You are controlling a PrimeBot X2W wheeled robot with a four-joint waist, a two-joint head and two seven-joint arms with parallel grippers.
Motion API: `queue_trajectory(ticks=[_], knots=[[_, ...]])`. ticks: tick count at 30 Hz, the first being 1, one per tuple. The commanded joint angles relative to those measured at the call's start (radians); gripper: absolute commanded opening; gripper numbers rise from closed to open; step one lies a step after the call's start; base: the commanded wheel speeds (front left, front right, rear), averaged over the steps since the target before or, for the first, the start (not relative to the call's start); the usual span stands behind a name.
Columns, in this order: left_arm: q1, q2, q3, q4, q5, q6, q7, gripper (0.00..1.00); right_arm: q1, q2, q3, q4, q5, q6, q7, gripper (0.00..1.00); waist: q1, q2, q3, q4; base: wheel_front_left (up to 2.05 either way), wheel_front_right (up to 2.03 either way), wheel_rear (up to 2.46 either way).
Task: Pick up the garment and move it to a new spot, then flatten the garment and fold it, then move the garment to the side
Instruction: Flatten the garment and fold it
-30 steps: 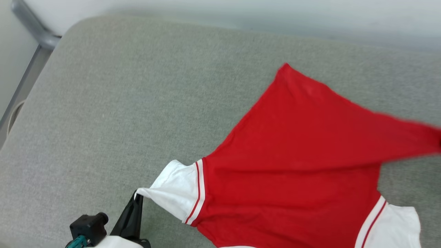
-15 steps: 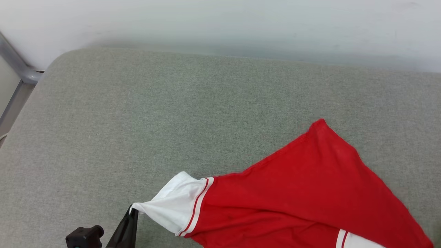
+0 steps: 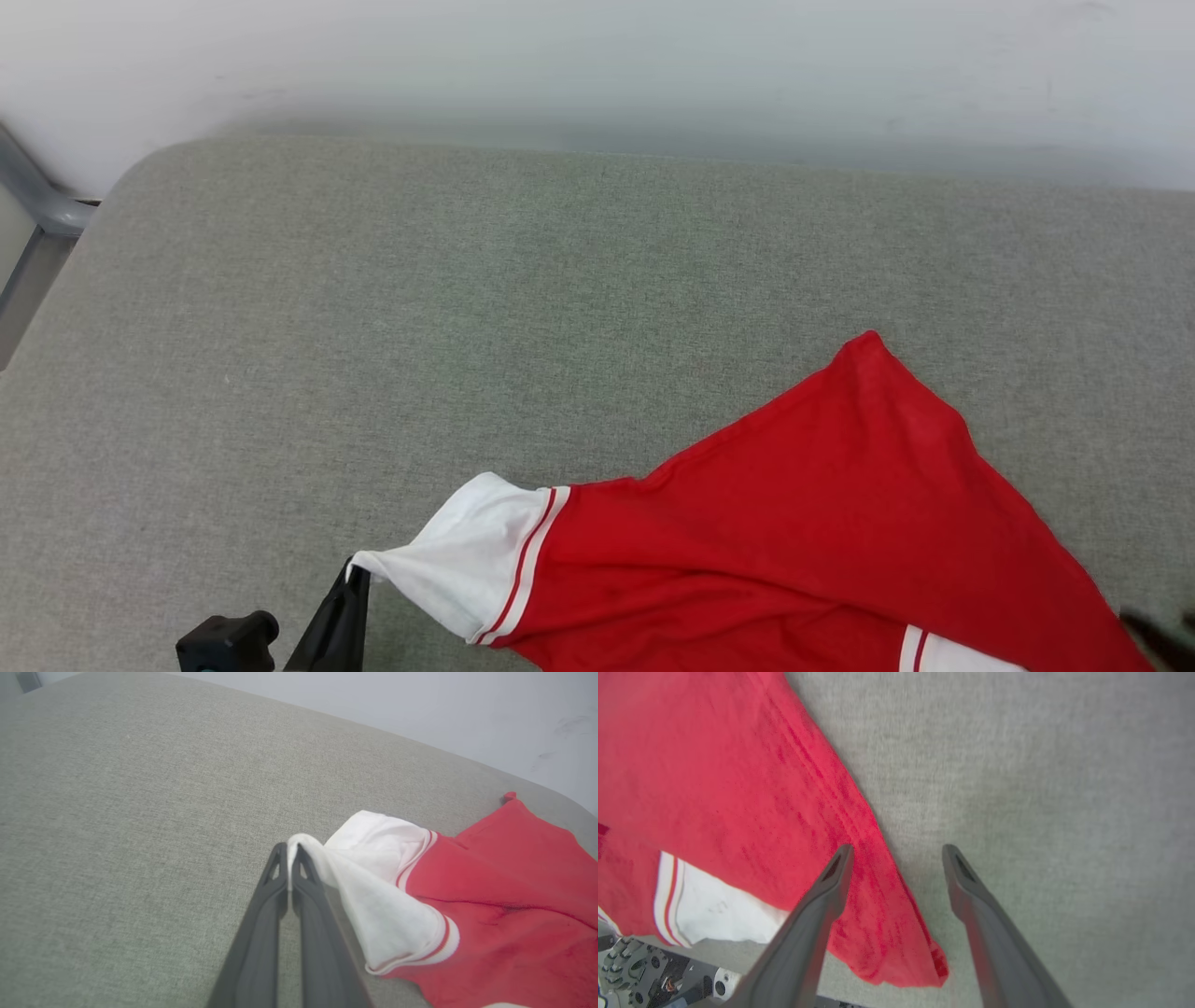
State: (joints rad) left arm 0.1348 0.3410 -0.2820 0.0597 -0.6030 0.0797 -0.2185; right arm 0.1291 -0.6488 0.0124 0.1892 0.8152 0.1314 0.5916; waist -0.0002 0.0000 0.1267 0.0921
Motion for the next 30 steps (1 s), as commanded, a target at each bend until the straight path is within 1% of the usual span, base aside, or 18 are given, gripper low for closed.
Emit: queue_trajectory(ticks=[1, 3, 6, 9, 12, 16, 20, 25, 30], knots=[[-0.008, 0.003, 0.000, -0.001, 0.000, 0.004, -0.002, 0.00, -0.028, 0.006, -0.020, -0.020, -0.007, -0.001, -0.016, 1.00, 0.0002, 0.0000, 0.000, 0.002, 0.00, 0.00, 0.00], [-0.011, 0.000, -0.001, -0.004, 0.000, 0.007, -0.005, 0.00, -0.066, 0.010, -0.050, -0.060, -0.012, -0.001, -0.040, 1.00, 0.0002, 0.0000, 0.001, 0.004, 0.00, 0.00, 0.00], [-0.019, -0.002, -0.004, -0.007, 0.002, 0.008, -0.006, 0.00, -0.135, -0.003, -0.074, -0.125, -0.029, -0.001, -0.058, 1.00, 0.0002, 0.0000, 0.009, 0.010, 0.00, 0.00, 0.00], [-0.025, -0.004, -0.009, -0.011, 0.006, 0.006, -0.007, 0.00, -0.227, -0.012, -0.067, -0.176, -0.052, -0.001, -0.044, 1.00, 0.0002, 0.0000, 0.022, 0.019, 0.00, 0.00, 0.00], [-0.044, -0.007, -0.016, -0.014, 0.010, 0.002, -0.006, 0.00, -0.332, -0.023, -0.023, -0.215, -0.083, -0.001, 0.005, 1.00, 0.0002, 0.0000, 0.043, 0.033, 0.00, 0.00, 0.00], [-0.072, -0.017, -0.027, -0.018, 0.018, -0.005, -0.010, 0.00, -0.472, -0.033, 0.080, -0.238, -0.115, -0.001, 0.091, 1.00, 0.0002, 0.0000, 0.083, 0.061, 0.00, 0.00, 0.00], [-0.107, -0.030, -0.044, -0.018, 0.028, -0.013, -0.014, 0.00, -0.599, -0.046, 0.190, -0.207, -0.136, -0.001, 0.203, 1.00, 0.0002, 0.0000, 0.128, 0.096, 0.00, 0.00, 0.00], [-0.146, -0.050, -0.059, -0.012, 0.037, -0.024, -0.022, 0.00, -0.729, -0.060, 0.312, -0.125, -0.150, -0.001, 0.333, 1.00, 0.0002, 0.0000, 0.177, 0.137, 0.00, 0.00, 0.00], [-0.186, -0.069, -0.077, -0.004, 0.046, -0.037, -0.029, 0.00, -0.816, -0.057, 0.403, -0.024, -0.181, -0.001, 0.373, 1.00, 0.0002, 0.0000, 0.227, 0.174, 0.00, 0.00, 0.00]])
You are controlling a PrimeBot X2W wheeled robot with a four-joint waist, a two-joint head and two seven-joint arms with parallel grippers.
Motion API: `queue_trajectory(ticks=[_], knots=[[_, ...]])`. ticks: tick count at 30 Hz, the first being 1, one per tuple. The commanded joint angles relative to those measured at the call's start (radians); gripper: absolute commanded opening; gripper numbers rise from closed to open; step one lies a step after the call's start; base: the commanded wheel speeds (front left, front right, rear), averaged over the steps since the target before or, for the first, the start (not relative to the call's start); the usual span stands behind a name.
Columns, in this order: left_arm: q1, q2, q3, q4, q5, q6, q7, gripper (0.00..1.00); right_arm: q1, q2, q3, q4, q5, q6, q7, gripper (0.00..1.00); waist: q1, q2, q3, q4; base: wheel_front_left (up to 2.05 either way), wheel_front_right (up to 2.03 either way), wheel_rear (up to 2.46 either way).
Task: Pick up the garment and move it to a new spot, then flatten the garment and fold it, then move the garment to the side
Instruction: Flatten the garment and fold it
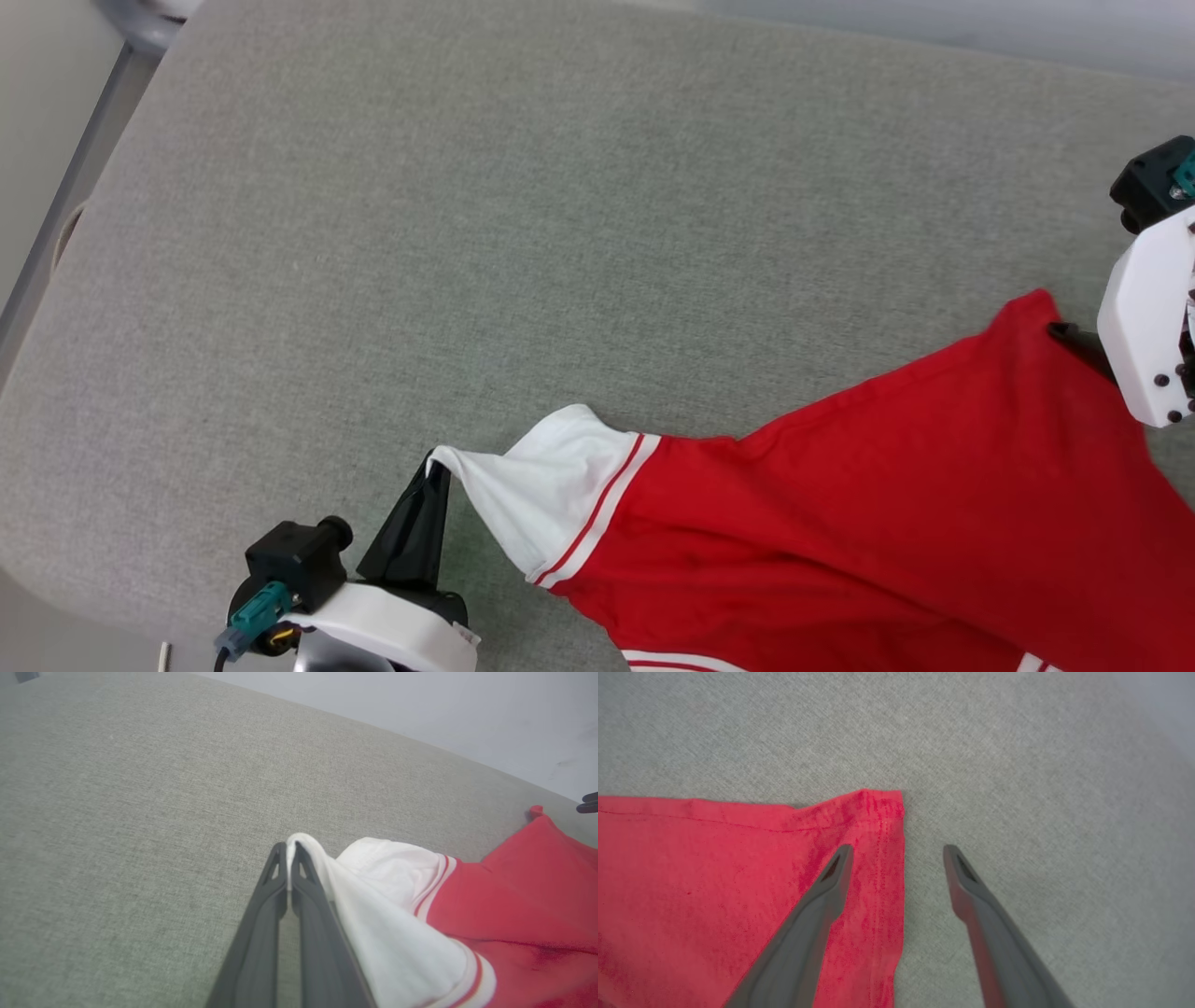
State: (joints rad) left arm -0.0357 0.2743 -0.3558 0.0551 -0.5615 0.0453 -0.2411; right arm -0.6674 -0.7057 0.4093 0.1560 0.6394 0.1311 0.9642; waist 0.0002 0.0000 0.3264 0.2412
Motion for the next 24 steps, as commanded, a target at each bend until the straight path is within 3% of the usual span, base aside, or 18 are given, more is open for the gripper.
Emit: queue_trajectory(ticks=[1, 13, 14, 15, 24], knots=[[-0.022, -0.006, -0.006, 0.003, 0.005, -0.007, -0.007, 0.00, -0.030, 0.004, 0.019, 0.033, -0.008, -0.001, 0.001, 1.00, -0.0002, 0.0000, 0.035, 0.031, 0.00, 0.00, 0.00], [-0.068, -0.039, -0.013, 0.029, 0.022, -0.024, -0.018, 0.00, -0.018, -0.015, 0.239, 0.188, 0.023, -0.001, -0.014, 1.00, -0.0002, 0.0000, 0.097, 0.064, 0.00, 0.00, 0.00], [-0.070, -0.040, -0.012, 0.031, 0.022, -0.024, -0.018, 0.00, -0.023, -0.019, 0.255, 0.186, 0.023, 0.000, -0.028, 0.53, -0.0002, 0.0000, 0.098, 0.063, 0.00, 0.00, 0.00], [-0.072, -0.041, -0.011, 0.034, 0.022, -0.026, -0.019, 0.00, -0.028, -0.025, 0.274, 0.185, 0.022, -0.001, -0.038, 0.00, -0.0002, 0.0000, 0.098, 0.061, 0.00, 0.00, 0.00], [-0.062, -0.023, 0.007, 0.053, 0.027, -0.023, -0.022, 0.00, -0.124, -0.008, 0.279, 0.177, 0.091, -0.001, -0.248, 0.00, -0.0002, 0.0000, 0.034, 0.023, 0.00, 0.00, 0.00]])
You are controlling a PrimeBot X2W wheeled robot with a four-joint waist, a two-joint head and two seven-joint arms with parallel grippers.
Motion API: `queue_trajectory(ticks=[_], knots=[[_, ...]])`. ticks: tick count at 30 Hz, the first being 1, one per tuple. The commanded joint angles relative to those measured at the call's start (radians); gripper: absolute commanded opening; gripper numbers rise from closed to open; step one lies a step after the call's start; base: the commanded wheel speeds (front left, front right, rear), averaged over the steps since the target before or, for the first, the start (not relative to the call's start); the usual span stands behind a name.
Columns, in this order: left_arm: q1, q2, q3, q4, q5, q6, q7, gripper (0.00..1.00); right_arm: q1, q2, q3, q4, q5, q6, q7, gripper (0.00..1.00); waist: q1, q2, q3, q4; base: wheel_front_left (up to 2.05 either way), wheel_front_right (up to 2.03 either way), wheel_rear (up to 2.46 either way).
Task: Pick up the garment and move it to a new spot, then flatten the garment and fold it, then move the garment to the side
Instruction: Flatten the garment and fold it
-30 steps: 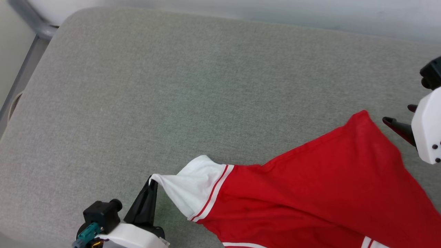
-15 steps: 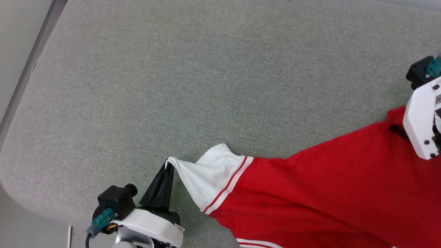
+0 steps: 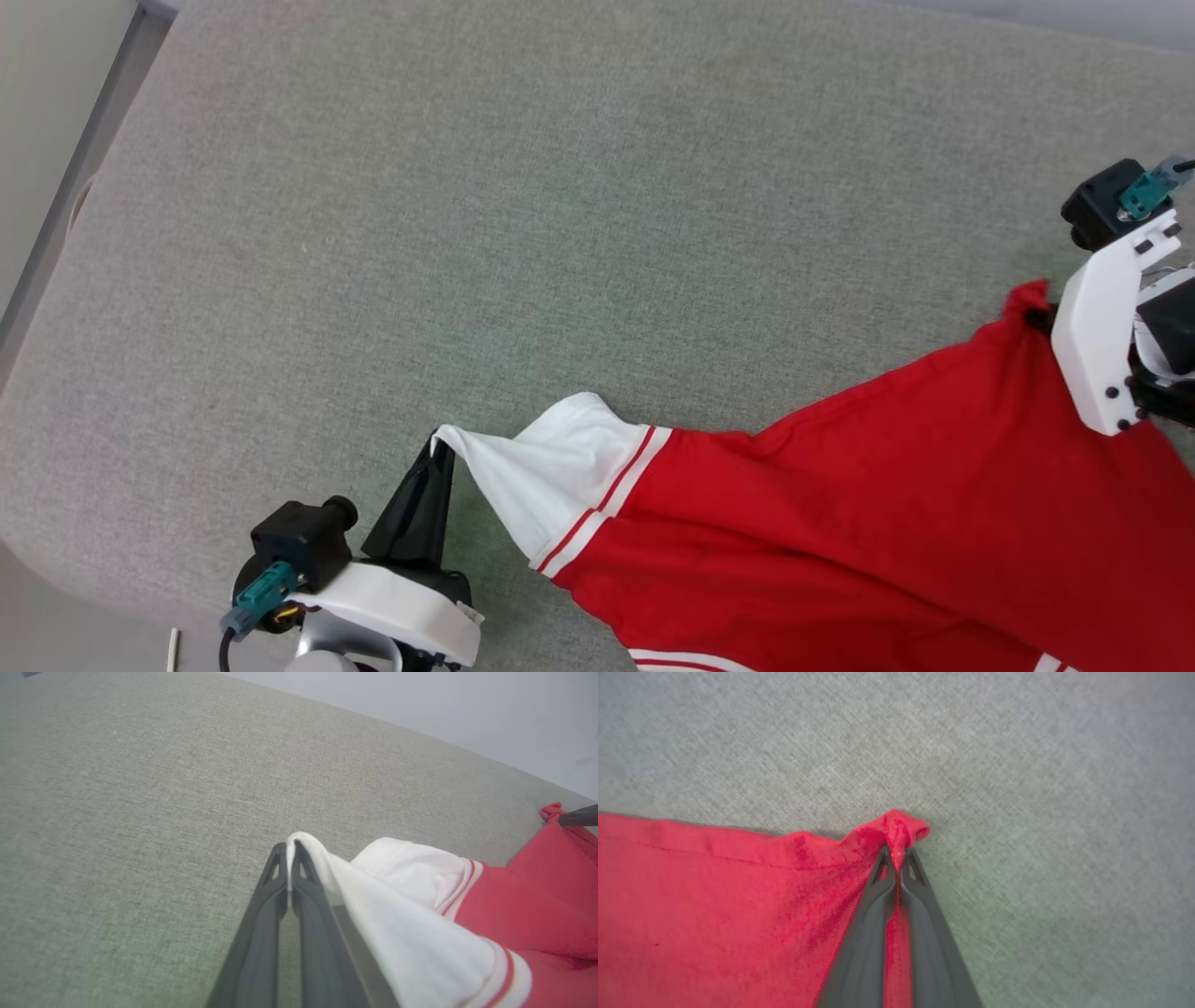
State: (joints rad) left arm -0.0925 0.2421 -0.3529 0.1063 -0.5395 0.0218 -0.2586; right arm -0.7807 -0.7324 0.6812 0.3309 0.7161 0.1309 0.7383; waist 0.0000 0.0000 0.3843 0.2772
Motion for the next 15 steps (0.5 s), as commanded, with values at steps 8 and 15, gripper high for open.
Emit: queue_trajectory(ticks=[8, 15], knots=[[0.011, 0.059, 0.023, -0.040, 0.018, 0.015, 0.010, 0.00, -0.017, 0.022, -0.039, -0.017, 0.068, -0.001, -0.220, 0.00, 0.0000, 0.0000, -0.124, -0.067, 0.00, 0.00, 0.00], [-0.016, 0.105, 0.056, -0.119, 0.033, 0.037, 0.021, 0.00, 0.019, 0.035, -0.096, -0.067, 0.084, -0.001, -0.347, 0.00, 0.0000, 0.0000, -0.210, -0.123, 0.00, 0.00, 0.00]])
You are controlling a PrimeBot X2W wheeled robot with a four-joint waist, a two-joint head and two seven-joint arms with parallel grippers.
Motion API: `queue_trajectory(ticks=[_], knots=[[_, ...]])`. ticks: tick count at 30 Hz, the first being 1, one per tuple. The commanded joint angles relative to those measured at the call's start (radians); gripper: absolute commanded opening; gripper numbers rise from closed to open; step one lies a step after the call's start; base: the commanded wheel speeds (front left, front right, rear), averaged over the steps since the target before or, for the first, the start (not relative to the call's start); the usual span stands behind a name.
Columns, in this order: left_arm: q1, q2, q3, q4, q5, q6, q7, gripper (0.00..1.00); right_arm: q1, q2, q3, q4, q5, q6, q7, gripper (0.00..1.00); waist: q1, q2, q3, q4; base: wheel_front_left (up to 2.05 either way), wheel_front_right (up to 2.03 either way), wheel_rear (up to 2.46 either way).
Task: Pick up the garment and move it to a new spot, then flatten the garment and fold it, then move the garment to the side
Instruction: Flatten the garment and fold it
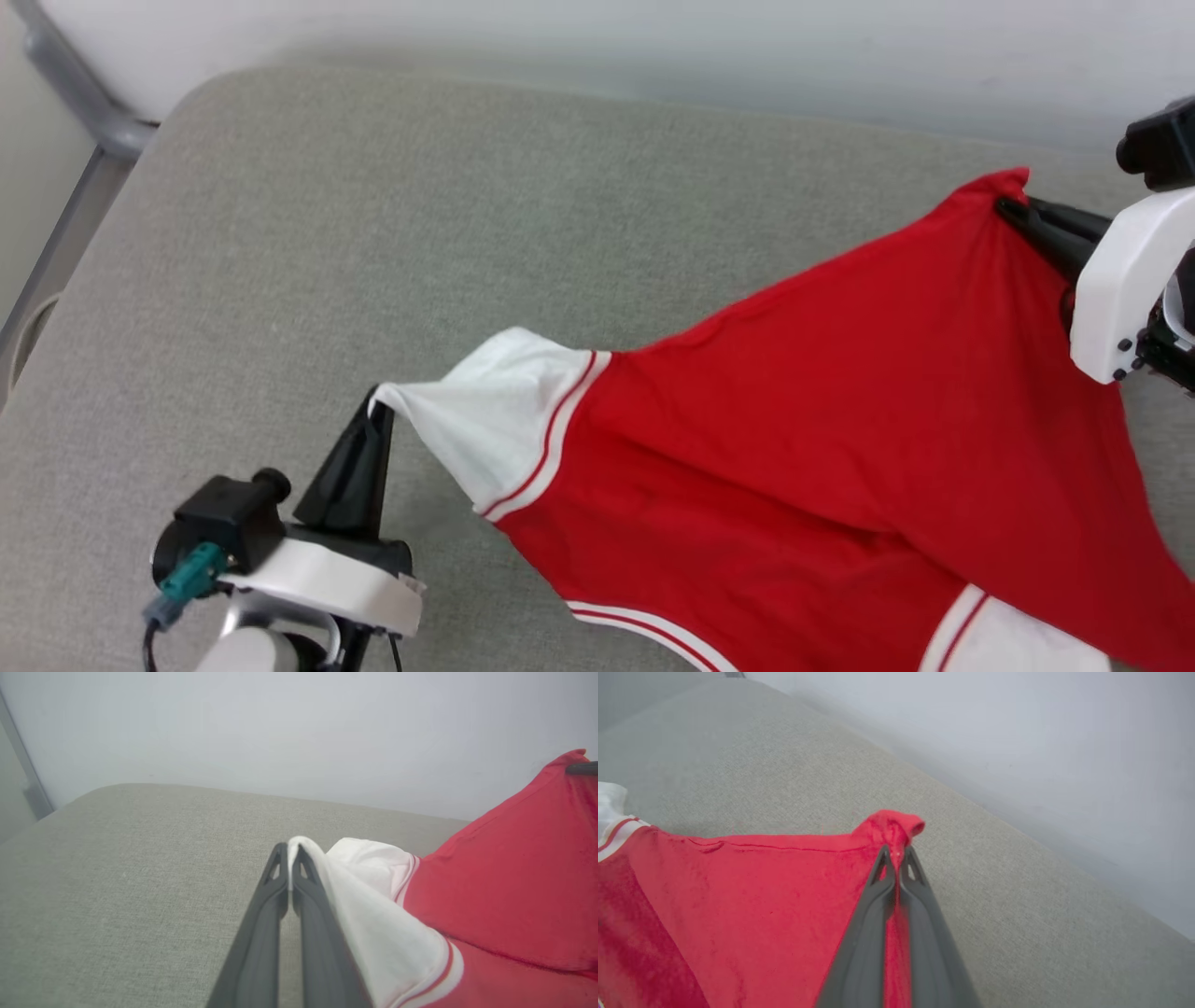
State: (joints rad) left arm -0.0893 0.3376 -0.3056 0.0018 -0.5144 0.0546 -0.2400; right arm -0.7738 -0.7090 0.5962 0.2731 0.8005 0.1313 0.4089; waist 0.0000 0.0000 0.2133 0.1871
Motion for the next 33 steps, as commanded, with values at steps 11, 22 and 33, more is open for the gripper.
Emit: queue_trajectory(ticks=[11, 22, 33], knots=[[-0.237, 0.081, 0.068, -0.183, 0.023, 0.015, 0.085, 0.00, 0.002, 0.083, -0.198, -0.092, -0.052, -0.001, -0.140, 0.00, 0.0000, 0.0000, -0.103, -0.093, 0.00, 0.00, 0.00], [-0.587, 0.134, 0.072, -0.226, 0.055, -0.024, 0.193, 0.00, -0.086, 0.154, -0.357, -0.169, -0.129, -0.001, -0.100, 0.00, 0.0000, 0.0000, -0.021, -0.121, 0.00, 0.00, 0.00], [-1.086, 0.113, 0.058, -0.067, 0.056, -0.105, 0.258, 0.00, -0.402, 0.200, -0.481, -0.172, -0.236, -0.001, -0.013, 0.00, 0.0000, 0.0000, 0.240, -0.121, 0.00, 0.00, 0.00]])
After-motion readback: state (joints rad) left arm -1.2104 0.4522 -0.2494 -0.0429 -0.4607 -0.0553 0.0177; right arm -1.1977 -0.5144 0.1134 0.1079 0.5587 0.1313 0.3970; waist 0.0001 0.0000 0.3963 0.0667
